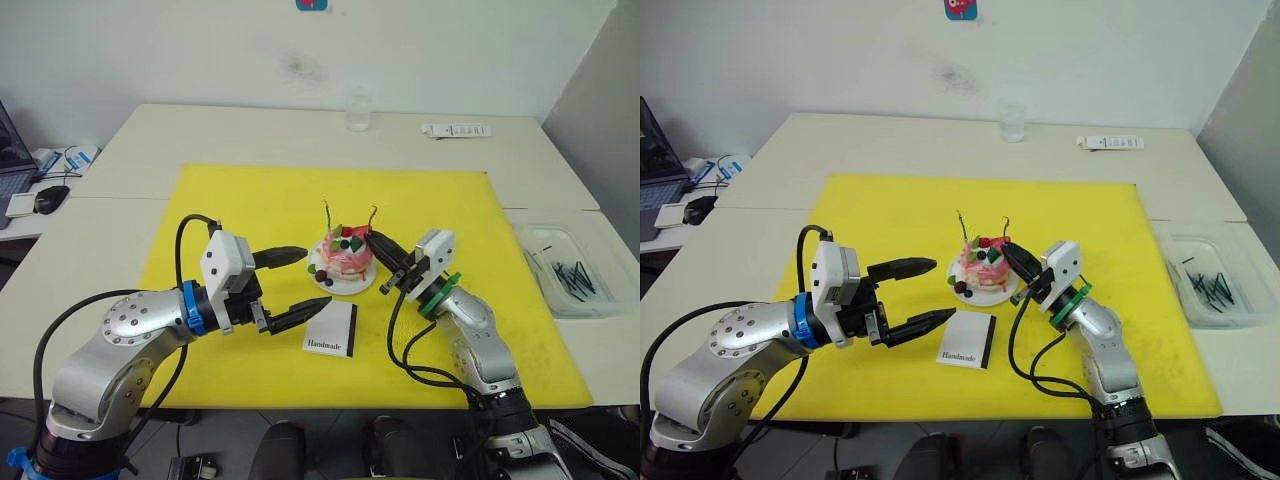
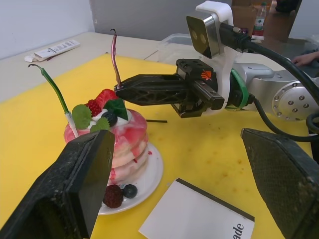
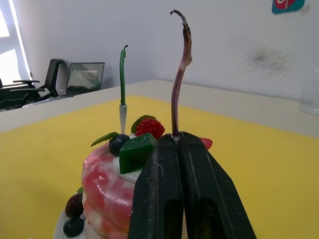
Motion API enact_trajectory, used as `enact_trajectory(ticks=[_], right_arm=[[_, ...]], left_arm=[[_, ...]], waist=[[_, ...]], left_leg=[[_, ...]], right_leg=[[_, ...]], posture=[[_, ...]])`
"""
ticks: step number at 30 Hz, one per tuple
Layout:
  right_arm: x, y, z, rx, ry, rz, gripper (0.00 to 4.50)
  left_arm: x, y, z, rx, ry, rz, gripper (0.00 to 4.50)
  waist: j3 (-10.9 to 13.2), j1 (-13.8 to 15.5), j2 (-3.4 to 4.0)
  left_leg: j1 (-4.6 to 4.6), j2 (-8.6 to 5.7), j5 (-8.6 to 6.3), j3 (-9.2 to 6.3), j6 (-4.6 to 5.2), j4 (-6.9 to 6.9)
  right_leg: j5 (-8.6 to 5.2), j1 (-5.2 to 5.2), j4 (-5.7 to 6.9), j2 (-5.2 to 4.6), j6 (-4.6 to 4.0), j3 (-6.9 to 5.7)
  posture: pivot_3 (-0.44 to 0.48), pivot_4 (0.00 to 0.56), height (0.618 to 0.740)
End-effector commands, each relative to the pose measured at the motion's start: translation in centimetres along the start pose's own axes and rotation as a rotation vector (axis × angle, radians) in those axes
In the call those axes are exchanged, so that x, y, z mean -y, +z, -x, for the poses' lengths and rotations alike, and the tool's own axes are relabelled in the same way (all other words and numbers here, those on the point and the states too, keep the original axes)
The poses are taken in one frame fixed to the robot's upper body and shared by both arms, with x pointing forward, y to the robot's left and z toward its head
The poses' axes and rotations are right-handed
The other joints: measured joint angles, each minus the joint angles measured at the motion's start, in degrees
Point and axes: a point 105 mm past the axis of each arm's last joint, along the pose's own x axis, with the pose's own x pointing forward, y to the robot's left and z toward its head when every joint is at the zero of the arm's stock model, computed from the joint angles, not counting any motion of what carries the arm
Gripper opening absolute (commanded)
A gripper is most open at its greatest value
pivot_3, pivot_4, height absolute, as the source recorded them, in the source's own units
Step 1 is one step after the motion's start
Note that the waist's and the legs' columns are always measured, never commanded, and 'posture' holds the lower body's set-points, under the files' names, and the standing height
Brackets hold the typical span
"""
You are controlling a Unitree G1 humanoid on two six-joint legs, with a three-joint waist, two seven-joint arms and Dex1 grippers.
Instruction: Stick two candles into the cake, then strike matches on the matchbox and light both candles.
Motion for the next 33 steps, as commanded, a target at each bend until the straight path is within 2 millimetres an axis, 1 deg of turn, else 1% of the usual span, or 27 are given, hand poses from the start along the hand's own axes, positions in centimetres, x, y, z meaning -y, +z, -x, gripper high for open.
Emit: enact_trajectory(ticks=[1, 8, 12, 17, 21, 25, 33], right_arm=[[0.1, 0.0, 0.1, 0.006, -0.019, 0.000, 0.03], [0.0, 4.0, -0.6, 0.122, -0.015, 0.026, 0.03], [-0.2, 4.9, -0.5, 0.137, -0.010, 0.022, 0.03], [-0.2, 4.2, 0.1, 0.105, -0.015, 0.015, 0.03], [-0.2, 3.7, 0.3, 0.092, -0.022, 0.005, 0.03], [-0.4, 3.1, 0.1, 0.080, -0.017, -0.006, 0.03], [-0.8, 3.3, -0.5, 0.090, -0.001, -0.016, 0.03]], left_arm=[[0.1, 0.6, 0.0, 0.021, -0.006, -0.033, 4.50], [0.2, 0.5, -0.1, 0.019, -0.009, -0.033, 4.50], [0.3, 0.4, -0.1, 0.021, -0.011, -0.031, 4.50], [0.2, 0.3, -0.1, 0.028, -0.011, -0.028, 4.50], [0.3, 0.2, -0.2, 0.030, -0.013, -0.029, 4.50], [0.3, 0.2, -0.3, 0.030, -0.016, -0.028, 4.50], [0.4, 0.1, -0.2, 0.027, -0.019, -0.026, 4.50]], waist=[[0.0, 0.0, 0.00], [0.0, 0.0, 0.01], [0.0, 0.0, 0.01], [0.0, 0.0, 0.01], [0.0, 0.0, 0.01], [0.0, 0.0, 0.01], [0.0, 0.0, 0.01]], left_leg=[[0.00, 0.00, 0.00, 0.00, 0.00, 0.00], [-0.01, 0.00, 0.00, 0.00, 0.00, 0.00], [-0.01, 0.00, 0.00, 0.00, 0.00, -0.02], [-0.01, 0.00, 0.00, -0.01, 0.00, -0.02], [-0.01, 0.00, 0.00, 0.01, 0.00, -0.01], [0.00, 0.00, 0.00, -0.01, 0.00, -0.02], [-0.01, 0.00, 0.00, 0.01, 0.00, -0.02]], right_leg=[[0.00, 0.00, 0.00, 0.00, 0.00, 0.00], [0.00, 0.00, 0.00, -0.01, 0.00, 0.00], [0.00, 0.00, -0.01, -0.02, 0.00, 0.00], [0.00, 0.00, -0.01, -0.02, 0.00, -0.01], [0.00, -0.01, -0.01, -0.02, 0.00, 0.01], [0.00, -0.01, -0.01, -0.02, 0.00, -0.01], [0.00, -0.01, -0.01, -0.02, 0.00, 0.00]], posture=[[0.000, 0.150, 0.740], [0.000, 0.150, 0.740], [0.000, 0.150, 0.740], [0.000, 0.150, 0.740], [0.000, 0.150, 0.740], [0.000, 0.150, 0.740], [0.000, 0.150, 0.740]])
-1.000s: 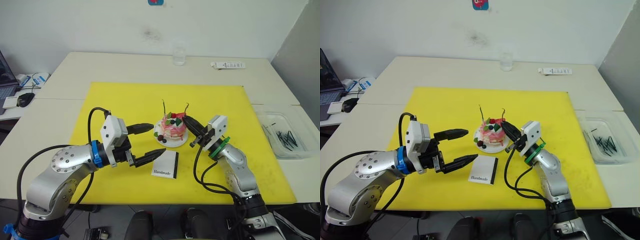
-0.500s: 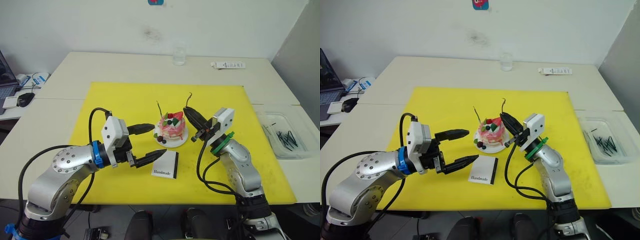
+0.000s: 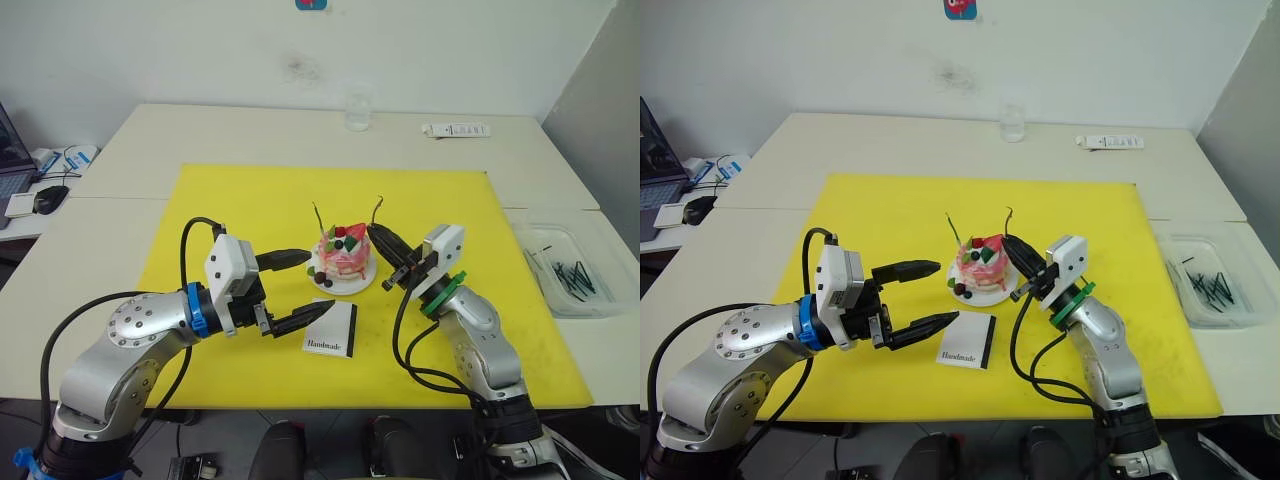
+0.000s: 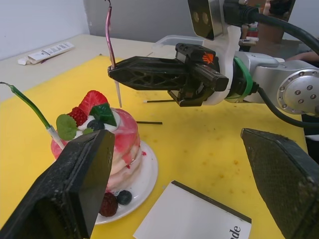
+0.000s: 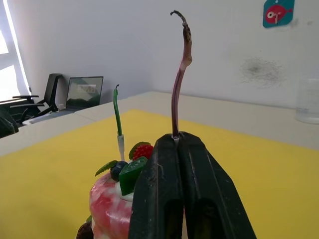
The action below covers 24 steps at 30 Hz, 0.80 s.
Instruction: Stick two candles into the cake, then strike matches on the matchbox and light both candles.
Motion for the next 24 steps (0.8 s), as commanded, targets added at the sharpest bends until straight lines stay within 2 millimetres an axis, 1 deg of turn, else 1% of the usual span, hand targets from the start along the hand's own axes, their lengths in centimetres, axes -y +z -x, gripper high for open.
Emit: enact_trajectory(ticks=[1, 5, 11, 24], right_arm=[[-0.4, 0.9, -0.5, 0.039, 0.019, 0.014, 0.03], [-0.4, 0.3, -0.3, 0.018, 0.018, 0.009, 0.03], [-0.5, 0.0, -0.3, 0.011, 0.018, 0.007, 0.03], [0.1, -1.4, 0.6, -0.040, -0.017, 0.006, 0.03]], left_arm=[[0.1, 0.4, 0.0, 0.017, 0.000, -0.021, 4.50], [0.1, 0.4, -0.1, 0.017, -0.001, -0.022, 4.50], [0.2, 0.5, -0.2, 0.018, -0.005, -0.021, 4.50], [0.2, 0.5, -0.2, 0.018, -0.007, -0.021, 4.50]], waist=[[0.0, 0.0, 0.00], [0.0, 0.0, 0.00], [0.0, 0.0, 0.00], [0.0, 0.0, 0.00]], left_leg=[[0.00, 0.00, 0.00, 0.00, 0.00, 0.00], [0.00, 0.00, 0.00, 0.00, 0.00, 0.00], [0.00, 0.00, 0.00, 0.00, 0.00, 0.00], [0.00, 0.00, 0.00, 0.00, 0.00, 0.00]], right_leg=[[0.00, 0.00, 0.00, 0.00, 0.00, 0.00], [0.00, 0.00, 0.00, 0.00, 0.00, 0.00], [0.00, 0.00, 0.00, 0.00, 0.00, 0.00], [0.00, 0.00, 0.00, 0.00, 0.00, 0.01]], posture=[[0.000, 0.150, 0.740], [0.000, 0.150, 0.740], [0.000, 0.150, 0.740], [0.000, 0.150, 0.740]])
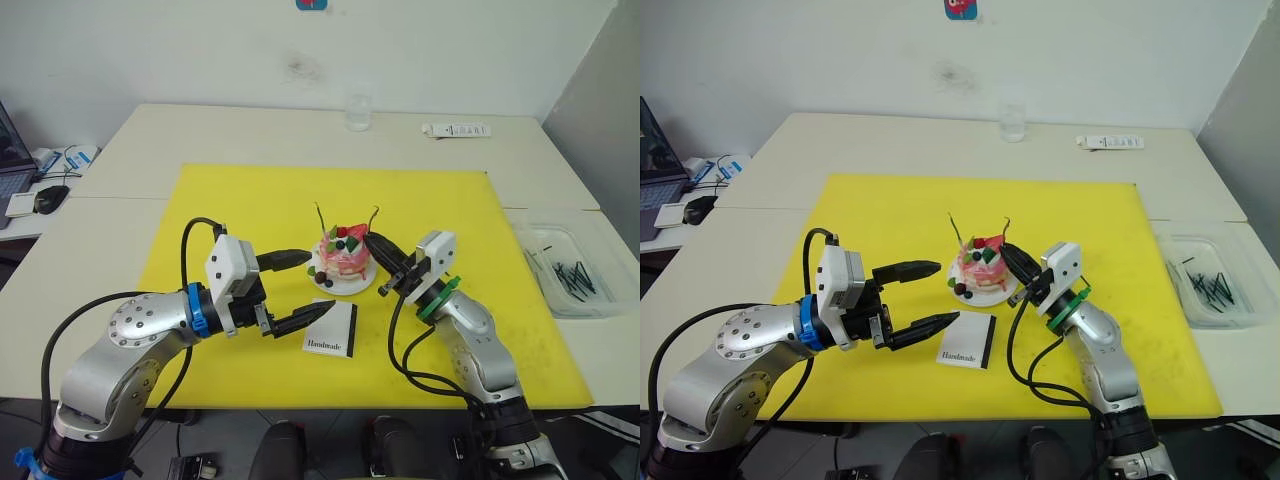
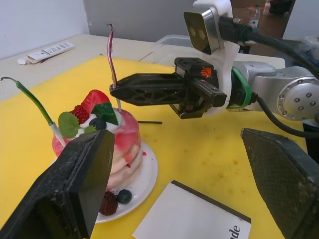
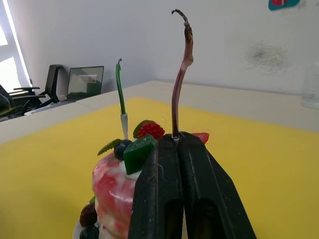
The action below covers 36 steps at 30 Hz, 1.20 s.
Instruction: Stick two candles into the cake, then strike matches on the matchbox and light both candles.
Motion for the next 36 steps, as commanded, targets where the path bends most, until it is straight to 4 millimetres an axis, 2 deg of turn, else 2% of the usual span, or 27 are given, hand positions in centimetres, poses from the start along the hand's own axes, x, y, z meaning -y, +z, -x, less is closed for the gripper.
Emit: enact_trajectory(ticks=[1, 18, 21, 25, 32, 36], right_arm=[[0.2, 0.5, 0.1, 0.021, -0.009, 0.022, 0.03], [0.1, -0.1, -0.1, -0.004, -0.018, -0.022, 0.03], [0.2, 0.3, -0.1, 0.011, -0.024, -0.014, 0.03], [0.3, 1.4, -0.4, 0.047, -0.024, -0.010, 0.93], [0.2, 2.7, -0.6, 0.074, -0.019, 0.022, 3.30], [0.4, 3.9, 0.1, 0.085, -0.011, 0.050, 3.30]], left_arm=[[0.1, 0.5, -0.2, 0.019, -0.005, -0.022, 4.50], [0.2, 0.3, -0.3, 0.019, -0.007, -0.025, 4.50], [0.3, 0.2, -0.2, 0.017, -0.007, -0.025, 4.50], [0.2, 0.1, -0.2, 0.015, -0.004, -0.032, 4.50], [0.0, -0.1, -0.1, 0.007, 0.008, -0.042, 4.50], [-0.5, -0.2, 0.0, -0.003, 0.033, -0.038, 4.50]], waist=[[0.0, 0.0, 0.00], [0.0, 0.0, 0.00], [0.0, 0.0, 0.00], [0.0, 0.0, 0.00], [0.0, 0.0, 0.00], [0.0, 0.0, 0.01]], left_leg=[[0.00, 0.00, 0.00, 0.00, 0.00, 0.00], [0.00, 0.00, 0.00, 0.00, 0.00, 0.00], [0.00, 0.00, 0.00, 0.00, 0.00, 0.00], [0.00, 0.00, 0.00, 0.00, 0.00, 0.00], [0.00, 0.01, 0.00, -0.01, 0.00, -0.01], [-0.01, -0.01, 0.00, 0.01, 0.00, -0.01]], right_leg=[[0.00, 0.00, 0.00, 0.00, 0.00, 0.00], [0.00, 0.00, 0.00, 0.00, 0.00, 0.00], [0.00, 0.00, 0.00, 0.00, 0.00, 0.00], [0.00, 0.00, 0.00, 0.00, 0.00, 0.00], [0.00, -0.01, 0.00, 0.00, 0.00, -0.01], [0.00, -0.01, -0.02, -0.01, 0.00, 0.00]], posture=[[0.000, 0.150, 0.740], [0.000, 0.150, 0.740], [0.000, 0.150, 0.740], [0.000, 0.150, 0.740], [0.000, 0.150, 0.740], [0.000, 0.150, 0.740]])
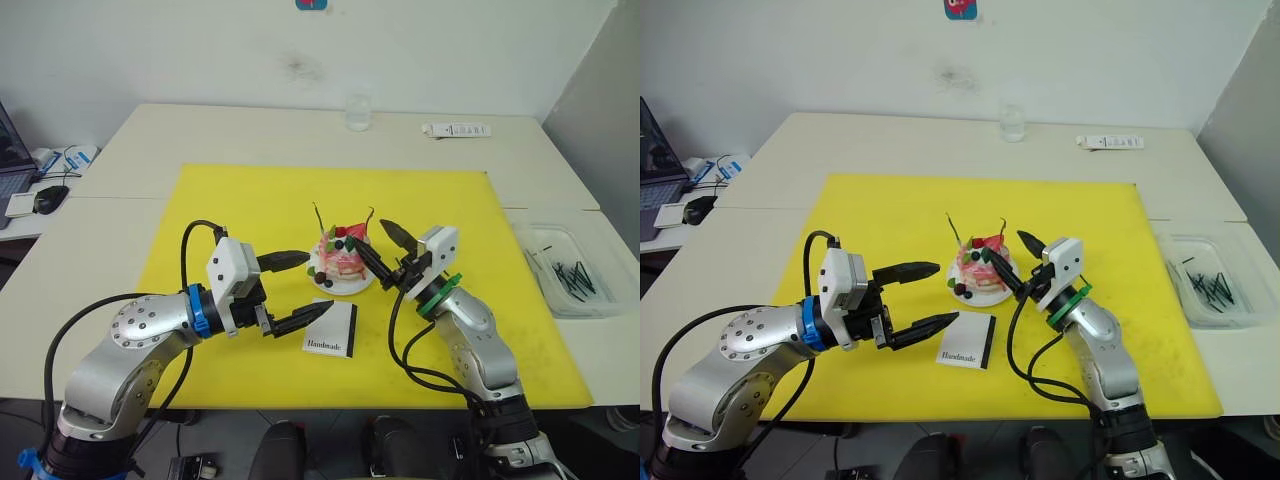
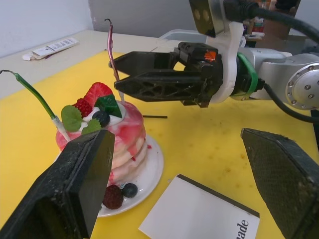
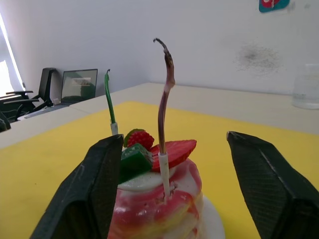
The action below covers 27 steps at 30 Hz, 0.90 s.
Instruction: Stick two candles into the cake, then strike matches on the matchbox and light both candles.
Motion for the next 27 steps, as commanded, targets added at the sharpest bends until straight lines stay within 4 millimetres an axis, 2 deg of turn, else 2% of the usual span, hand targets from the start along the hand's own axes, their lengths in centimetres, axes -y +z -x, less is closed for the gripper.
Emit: enact_trajectory(ticks=[1, 6, 9, 13, 17, 21, 23, 27], right_arm=[[0.3, 2.9, 0.7, 0.062, 0.012, 0.054, 3.30], [0.4, 4.7, 3.1, -0.018, 0.094, 0.151, 3.30], [0.4, 4.5, 4.7, -0.150, 0.152, 0.204, 3.30], [-0.4, 3.8, 6.5, -0.297, 0.295, 0.275, 3.30], [-0.8, 2.9, 7.2, -0.401, 0.382, 0.255, 2.40], [-1.7, 1.5, 7.6, -0.493, 0.458, 0.228, 0.94], [-2.1, 1.2, 7.4, -0.505, 0.475, 0.232, 0.13], [-2.4, 0.1, 7.3, -0.538, 0.499, 0.260, 0.05]], left_arm=[[-0.2, 0.4, 0.1, 0.001, 0.015, -0.007, 4.50], [-1.5, 0.0, 1.9, -0.103, 0.019, 0.169, 4.50], [-1.9, -0.1, 3.0, -0.180, -0.012, 0.330, 4.50], [-0.8, 0.4, 3.2, -0.246, -0.144, 0.555, 4.50], [-0.3, -0.4, 2.8, -0.336, -0.179, 0.731, 4.50], [-0.7, -2.2, 2.6, -0.414, -0.127, 0.829, 4.50], [-1.0, -2.5, 2.5, -0.418, -0.102, 0.850, 4.50], [-0.8, -3.9, 2.3, -0.456, -0.074, 0.885, 4.50]], waist=[[0.0, 0.0, 0.00], [0.0, 0.0, 0.01], [0.0, 0.0, 0.01], [0.0, 0.0, -0.01], [0.0, 0.0, -0.04], [0.1, 0.0, -0.06], [0.1, 0.0, -0.07], [0.1, 0.0, -0.07]], left_leg=[[0.00, 0.00, 0.00, 0.01, 0.00, 0.00], [-0.02, 0.00, 0.00, -0.02, 0.00, -0.01], [0.00, 0.02, 0.00, -0.06, 0.00, -0.01], [0.03, -0.01, 0.00, -0.04, 0.00, -0.01], [0.01, -0.04, 0.00, -0.02, 0.00, 0.01], [0.02, -0.04, 0.00, -0.04, 0.00, 0.00], [0.00, -0.02, 0.00, -0.06, 0.00, 0.00], [-0.02, -0.02, 0.00, -0.09, 0.00, 0.00]], right_leg=[[0.00, 0.00, -0.01, -0.01, 0.00, 0.00], [-0.01, 0.00, -0.02, -0.02, 0.01, -0.04], [-0.01, 0.00, -0.01, -0.01, 0.01, -0.08], [-0.01, 0.01, -0.04, 0.00, 0.01, -0.06], [-0.01, 0.02, -0.04, 0.00, 0.02, -0.04], [-0.01, 0.02, -0.03, 0.04, 0.02, -0.05], [-0.01, 0.00, -0.03, 0.05, 0.02, -0.05], [-0.02, -0.02, -0.03, 0.04, 0.02, -0.07]], posture=[[0.000, 0.150, 0.740], [0.000, 0.150, 0.740], [0.000, 0.150, 0.740], [0.000, 0.150, 0.740], [0.000, 0.150, 0.740], [0.000, 0.150, 0.740], [0.000, 0.150, 0.740], [0.000, 0.150, 0.740]])
